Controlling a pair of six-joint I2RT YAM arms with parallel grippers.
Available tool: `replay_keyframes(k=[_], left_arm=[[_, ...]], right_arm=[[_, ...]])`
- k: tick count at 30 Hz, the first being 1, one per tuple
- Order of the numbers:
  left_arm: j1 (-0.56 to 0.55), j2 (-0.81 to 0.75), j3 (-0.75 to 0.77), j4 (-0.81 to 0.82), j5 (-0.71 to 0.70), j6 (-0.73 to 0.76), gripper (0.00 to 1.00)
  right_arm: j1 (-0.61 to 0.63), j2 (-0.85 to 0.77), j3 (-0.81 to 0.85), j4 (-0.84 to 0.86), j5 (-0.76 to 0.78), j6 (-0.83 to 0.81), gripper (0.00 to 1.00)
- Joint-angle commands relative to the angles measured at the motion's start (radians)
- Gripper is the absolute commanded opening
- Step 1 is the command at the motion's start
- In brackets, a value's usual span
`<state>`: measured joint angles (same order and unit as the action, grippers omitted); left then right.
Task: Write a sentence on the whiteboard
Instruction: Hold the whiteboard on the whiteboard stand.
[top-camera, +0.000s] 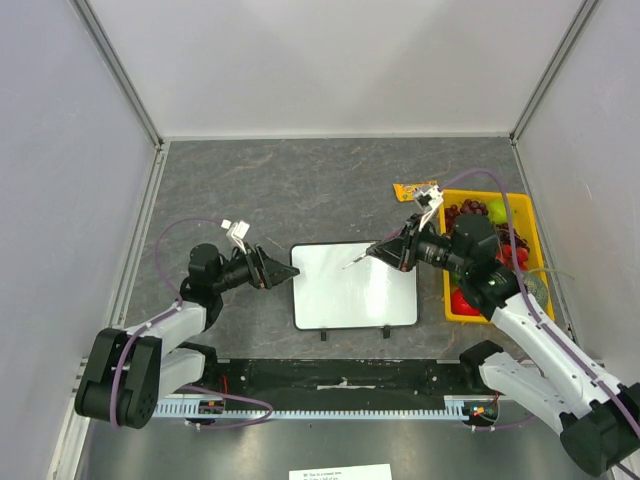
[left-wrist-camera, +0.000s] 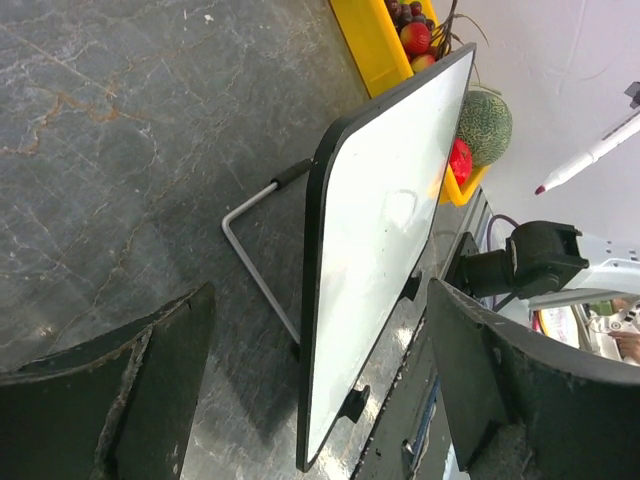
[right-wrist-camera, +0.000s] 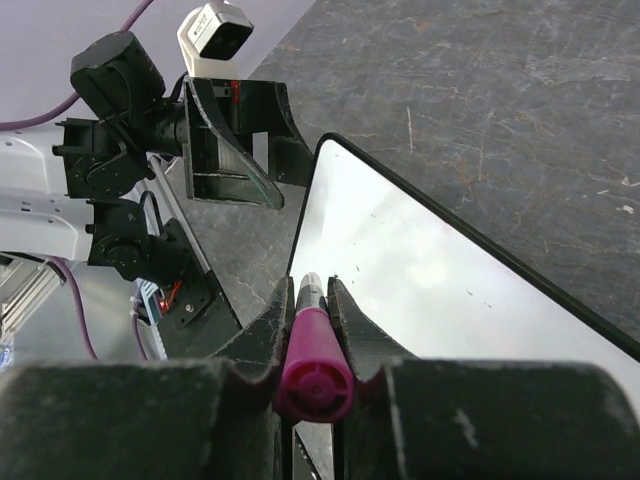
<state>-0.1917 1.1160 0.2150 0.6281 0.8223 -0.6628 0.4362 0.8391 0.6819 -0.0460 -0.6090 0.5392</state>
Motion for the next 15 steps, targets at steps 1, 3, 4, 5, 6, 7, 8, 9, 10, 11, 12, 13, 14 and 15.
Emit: replay_keyframes(k=[1, 3, 4, 5, 6, 7, 8, 9, 10, 11, 12, 13, 14, 15], left_arm=[[0.005, 0.021, 0.0, 0.128, 0.009, -0.012, 0.9], [0.003, 0.047, 0.003, 0.165, 0.011, -0.021, 0.89], [0.001, 0.065, 0.001, 0.179, 0.017, -0.023, 0.89], [0.0, 0.077, -0.002, 0.2, 0.03, -0.024, 0.89], [0.001, 0.093, -0.006, 0.215, 0.04, -0.024, 0.88], [0.001, 0.106, -0.008, 0.226, 0.046, -0.021, 0.88], [0.001, 0.117, -0.008, 0.235, 0.055, -0.017, 0.88], [0.001, 0.134, -0.006, 0.242, 0.066, -0.012, 0.88], [0.0, 0.143, -0.006, 0.255, 0.075, -0.014, 0.88], [-0.002, 0.157, -0.009, 0.278, 0.087, -0.015, 0.86], [-0.003, 0.168, -0.011, 0.291, 0.107, -0.017, 0.85], [-0.005, 0.172, -0.011, 0.297, 0.115, -0.018, 0.84], [-0.005, 0.176, -0.012, 0.3, 0.117, -0.018, 0.83], [-0.006, 0.177, -0.014, 0.3, 0.12, -0.017, 0.82]], right_arm=[[0.079, 0.046, 0.011, 0.124, 0.119, 0.015, 0.0], [0.122, 0.069, 0.028, 0.126, 0.176, 0.002, 0.0], [0.151, 0.087, 0.037, 0.126, 0.198, -0.004, 0.0], [0.171, 0.095, 0.045, 0.127, 0.23, -0.008, 0.0], [0.194, 0.106, 0.054, 0.129, 0.256, -0.016, 0.0], [0.219, 0.115, 0.06, 0.132, 0.287, -0.024, 0.0], [0.237, 0.126, 0.068, 0.135, 0.316, -0.033, 0.0], [0.257, 0.138, 0.073, 0.139, 0.337, -0.036, 0.0], [0.271, 0.15, 0.077, 0.149, 0.36, -0.041, 0.0], [0.289, 0.163, 0.08, 0.156, 0.374, -0.042, 0.0], [0.306, 0.176, 0.084, 0.162, 0.39, -0.045, 0.0], [0.32, 0.189, 0.087, 0.169, 0.405, -0.05, 0.0], [0.334, 0.199, 0.091, 0.172, 0.42, -0.059, 0.0], [0.346, 0.21, 0.096, 0.17, 0.448, -0.068, 0.0]])
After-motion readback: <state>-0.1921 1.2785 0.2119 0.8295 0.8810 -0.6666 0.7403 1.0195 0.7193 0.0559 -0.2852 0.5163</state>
